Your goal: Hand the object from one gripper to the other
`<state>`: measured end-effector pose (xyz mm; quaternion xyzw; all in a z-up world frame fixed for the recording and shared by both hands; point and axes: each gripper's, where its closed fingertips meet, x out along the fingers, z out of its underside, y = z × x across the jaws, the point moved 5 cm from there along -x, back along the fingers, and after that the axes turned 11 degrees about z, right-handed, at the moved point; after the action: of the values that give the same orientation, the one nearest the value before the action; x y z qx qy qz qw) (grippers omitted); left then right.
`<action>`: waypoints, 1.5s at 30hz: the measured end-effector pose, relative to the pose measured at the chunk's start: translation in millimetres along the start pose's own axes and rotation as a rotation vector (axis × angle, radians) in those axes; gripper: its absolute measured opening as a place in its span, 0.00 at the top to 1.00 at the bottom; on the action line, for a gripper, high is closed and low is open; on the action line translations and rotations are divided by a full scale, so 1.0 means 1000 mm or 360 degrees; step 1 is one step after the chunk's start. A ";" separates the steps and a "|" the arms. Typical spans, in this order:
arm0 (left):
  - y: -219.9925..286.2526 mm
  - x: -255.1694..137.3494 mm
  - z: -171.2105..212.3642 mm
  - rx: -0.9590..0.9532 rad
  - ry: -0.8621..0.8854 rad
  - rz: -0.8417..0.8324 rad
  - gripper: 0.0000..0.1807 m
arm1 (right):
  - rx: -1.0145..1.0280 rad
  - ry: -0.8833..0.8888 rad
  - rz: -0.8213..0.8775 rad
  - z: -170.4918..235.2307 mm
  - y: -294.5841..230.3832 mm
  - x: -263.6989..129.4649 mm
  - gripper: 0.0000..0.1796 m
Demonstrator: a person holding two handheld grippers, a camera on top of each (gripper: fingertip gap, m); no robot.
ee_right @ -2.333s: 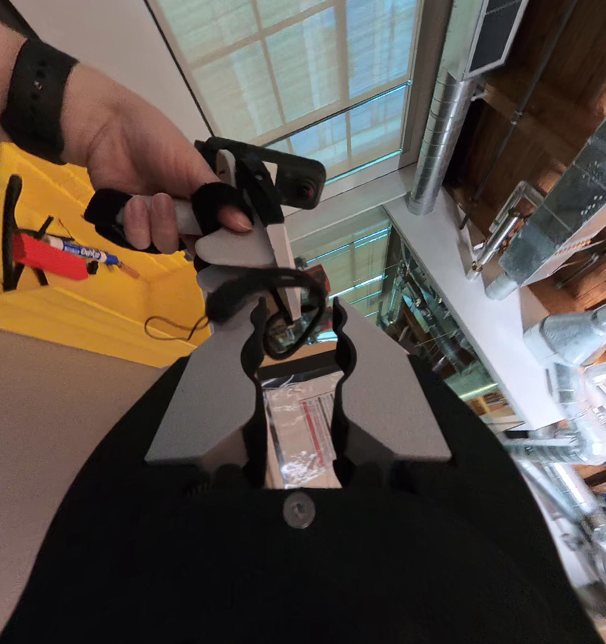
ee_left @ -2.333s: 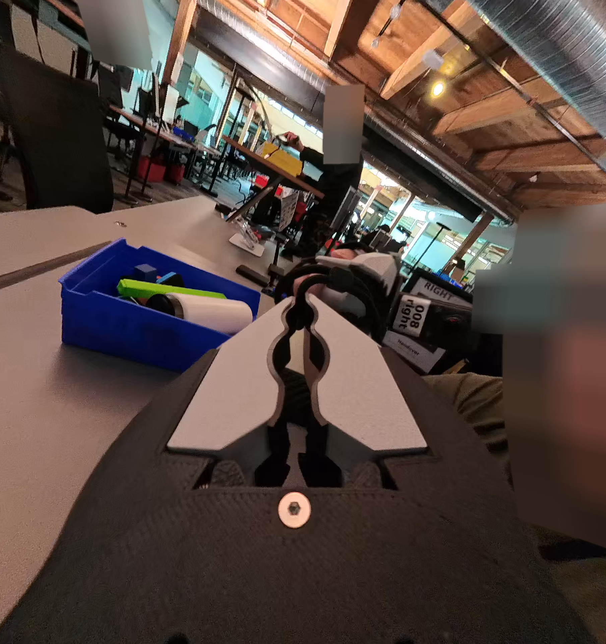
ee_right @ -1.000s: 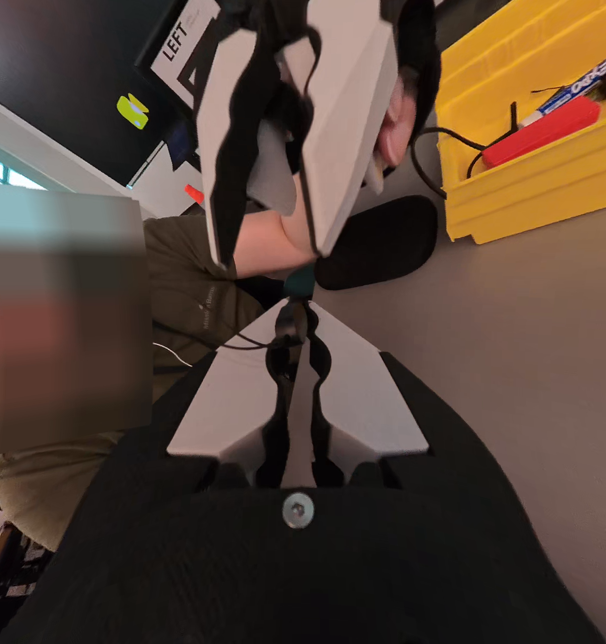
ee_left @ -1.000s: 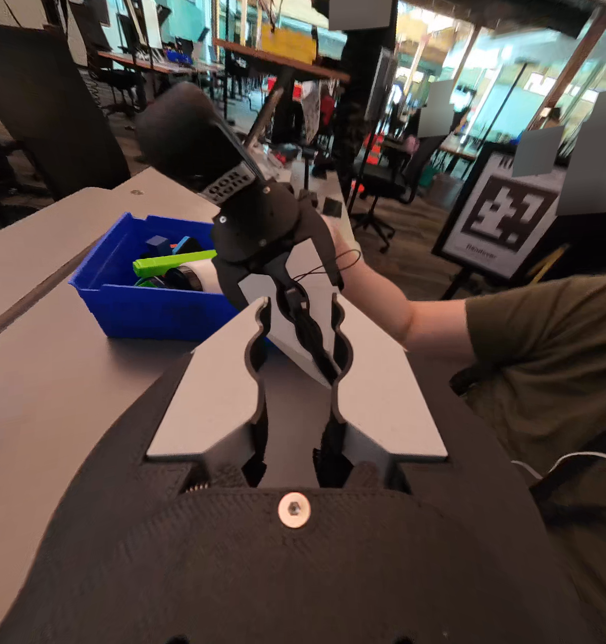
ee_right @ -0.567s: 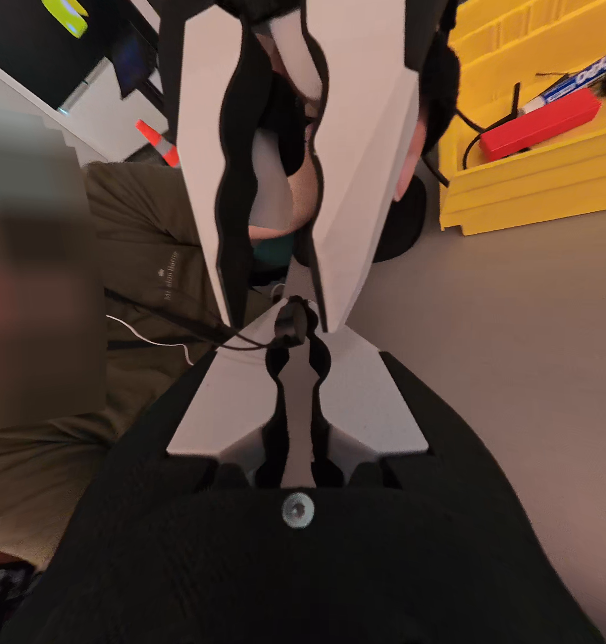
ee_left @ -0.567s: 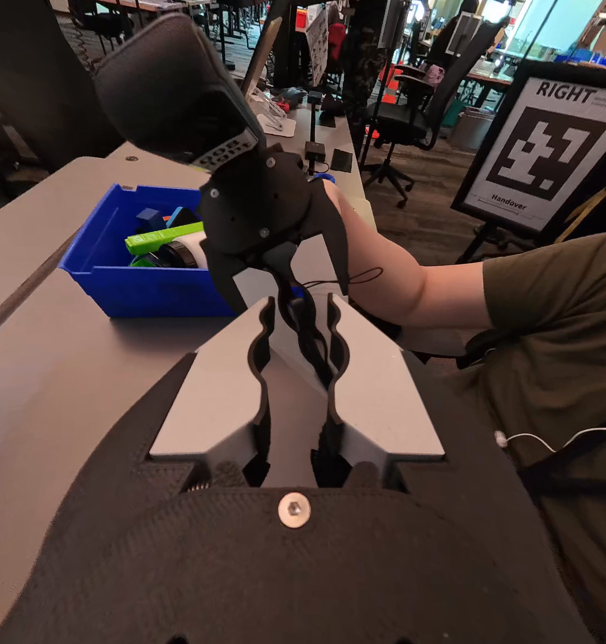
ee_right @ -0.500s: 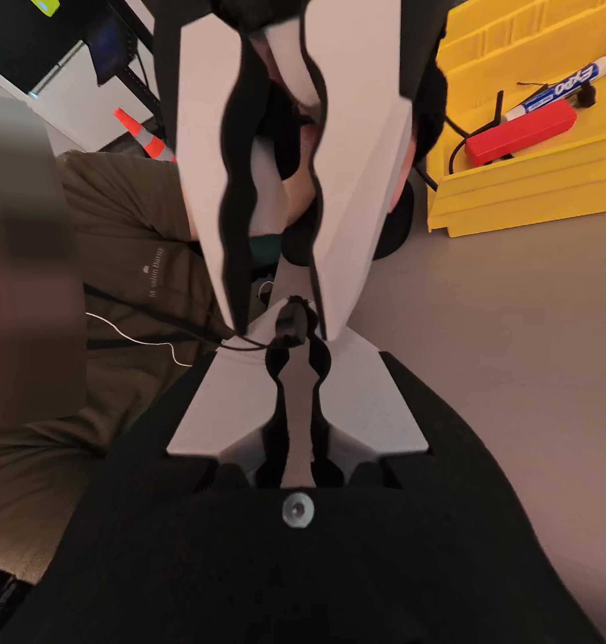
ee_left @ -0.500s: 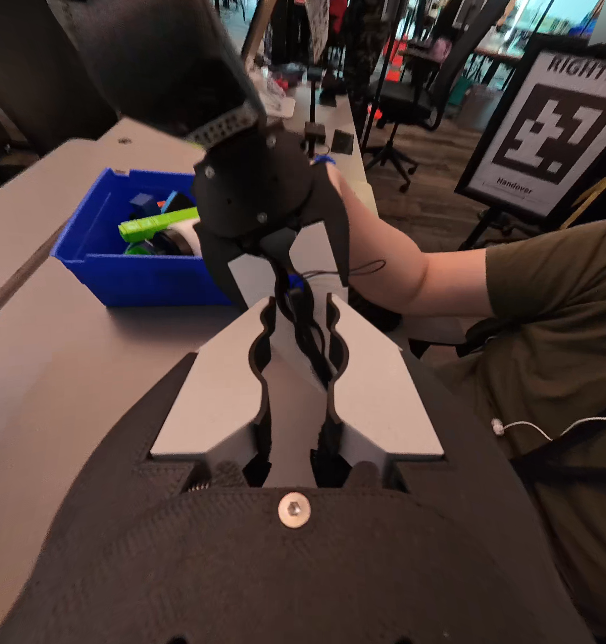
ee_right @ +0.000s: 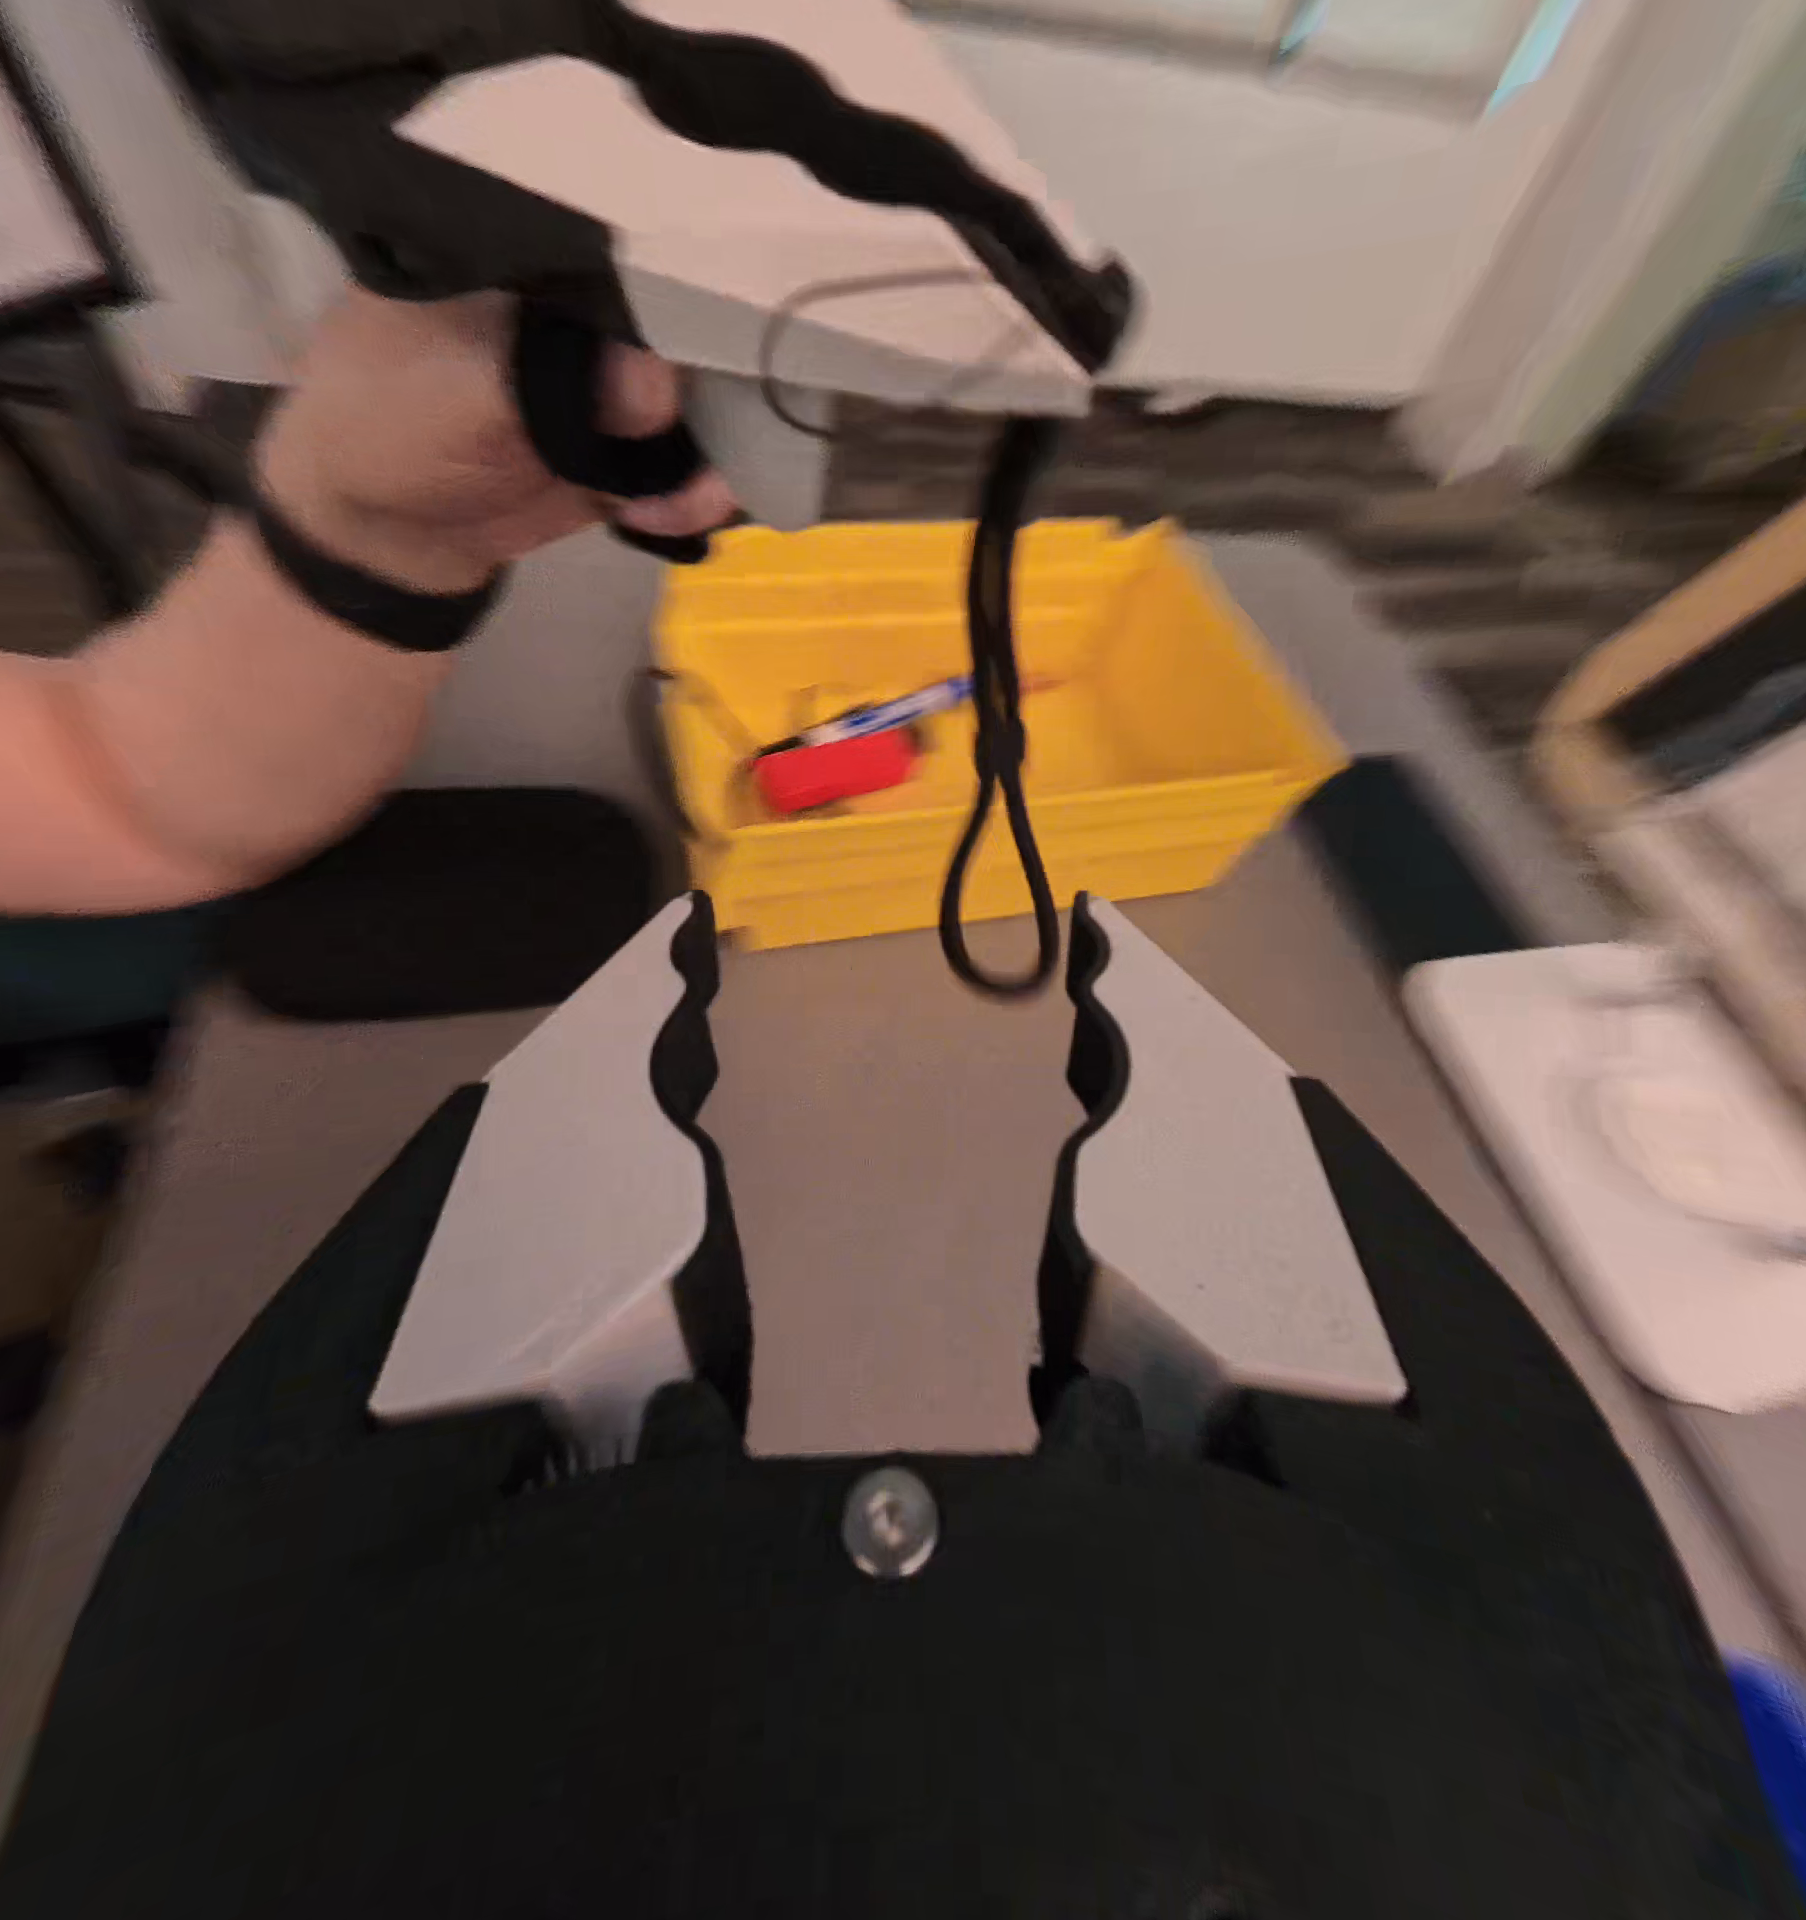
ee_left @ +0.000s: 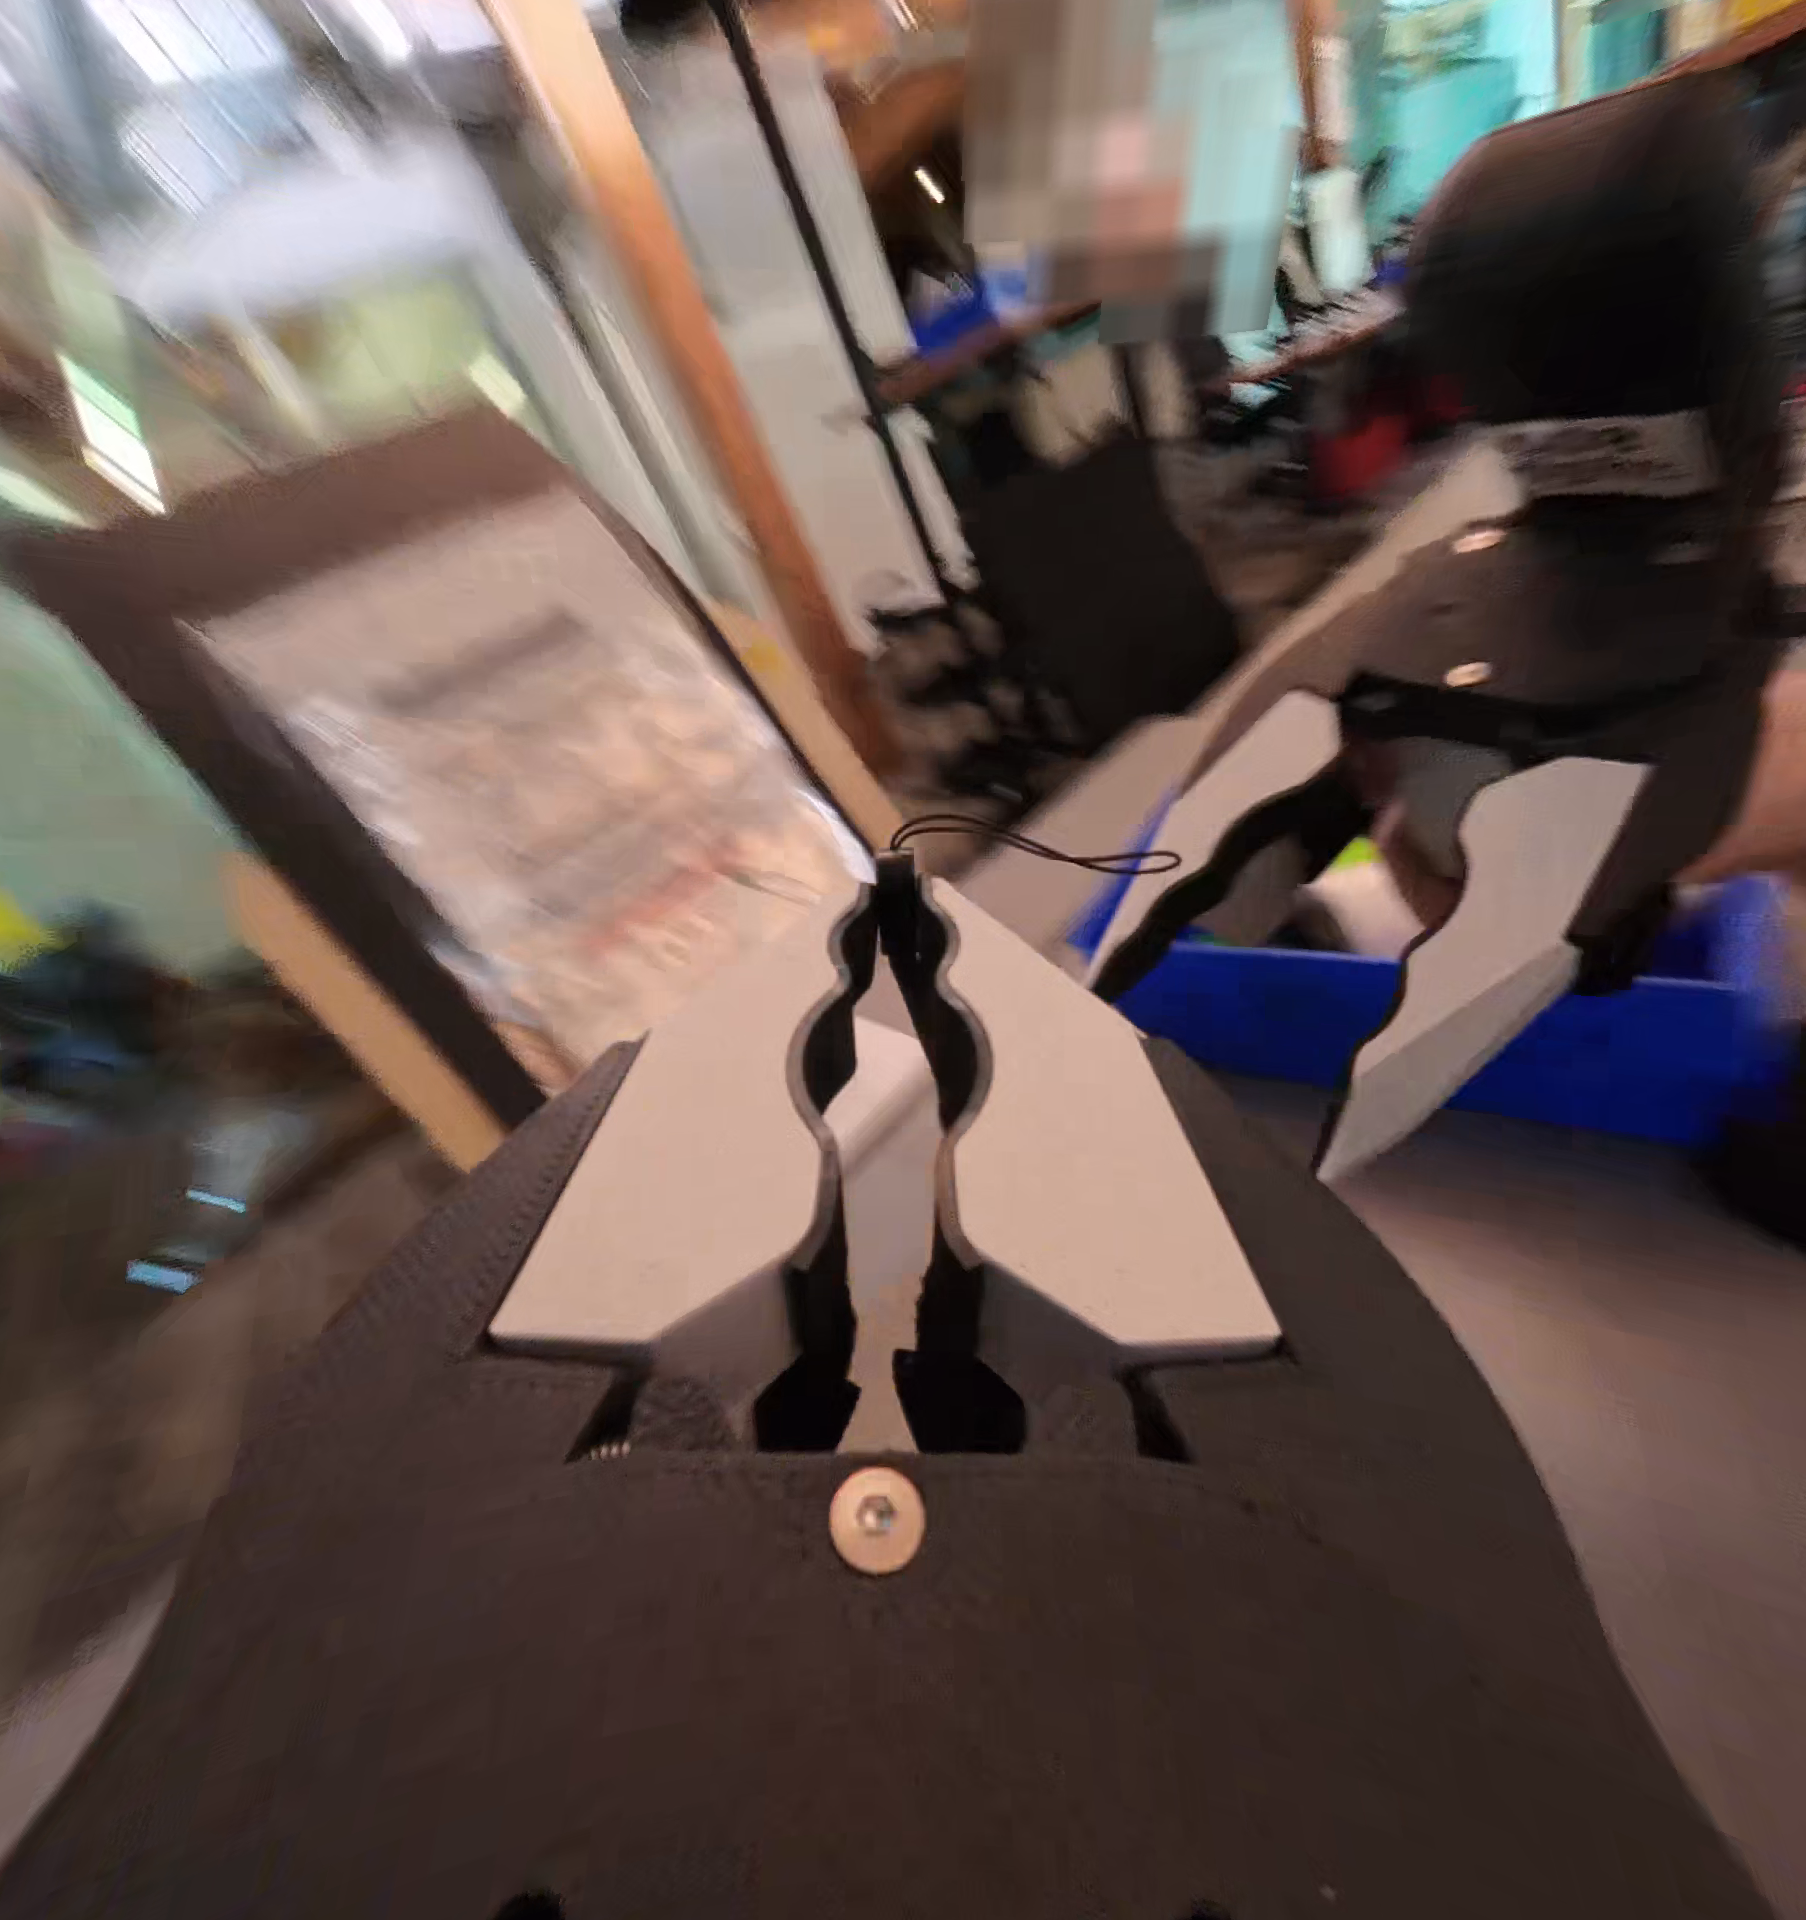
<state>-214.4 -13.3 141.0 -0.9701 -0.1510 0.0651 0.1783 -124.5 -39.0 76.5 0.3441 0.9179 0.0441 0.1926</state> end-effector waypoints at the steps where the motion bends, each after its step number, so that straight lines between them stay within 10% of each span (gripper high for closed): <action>1: -0.002 -0.008 -0.010 0.0190 0.0058 -0.0146 0.97 | -0.0125 0.0077 0.0193 -0.008 0.008 -0.003 0.63; 6: 0.000 -0.033 -0.036 0.0886 -0.0016 -0.0787 0.98 | -0.0804 0.0635 0.0625 -0.054 -0.021 -0.032 0.70; 13: 0.022 -0.016 -0.038 0.0889 -0.0059 -0.0688 0.97 | -0.1394 0.0767 0.1215 -0.076 -0.052 -0.046 0.86; 19: 0.033 -0.012 -0.041 0.0890 -0.0050 -0.0635 0.97 | -0.1376 0.0713 0.1277 -0.076 -0.047 -0.048 1.00; 36: 0.055 0.000 -0.038 0.0674 0.0040 -0.0259 0.97 | -0.0992 0.0604 0.1249 -0.080 -0.010 -0.089 1.00; 40: 0.063 0.009 -0.026 0.0521 -0.0089 -0.0013 0.64 | -0.0997 0.0533 0.1309 -0.077 -0.001 -0.093 1.00; 45: 0.067 0.007 -0.027 0.0386 -0.0049 0.0116 0.73 | -0.0936 0.0496 0.1329 -0.073 0.009 -0.099 1.00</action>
<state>-184.7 -79.7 141.0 -0.9452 -0.1095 0.1043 0.2894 -78.8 -92.9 178.3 0.6010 0.6694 0.4231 0.1083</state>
